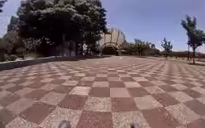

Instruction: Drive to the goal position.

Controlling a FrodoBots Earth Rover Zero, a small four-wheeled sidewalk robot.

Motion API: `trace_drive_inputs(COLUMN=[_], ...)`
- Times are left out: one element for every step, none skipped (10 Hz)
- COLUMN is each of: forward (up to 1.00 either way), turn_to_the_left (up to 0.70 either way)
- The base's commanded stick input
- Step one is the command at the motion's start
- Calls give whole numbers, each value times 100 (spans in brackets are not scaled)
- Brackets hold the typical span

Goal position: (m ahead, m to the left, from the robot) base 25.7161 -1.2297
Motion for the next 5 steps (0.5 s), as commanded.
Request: trace_drive_inputs(forward=[70, 70, 70, 70, 70], turn_to_the_left=[0, 0, 0, 0, 0])
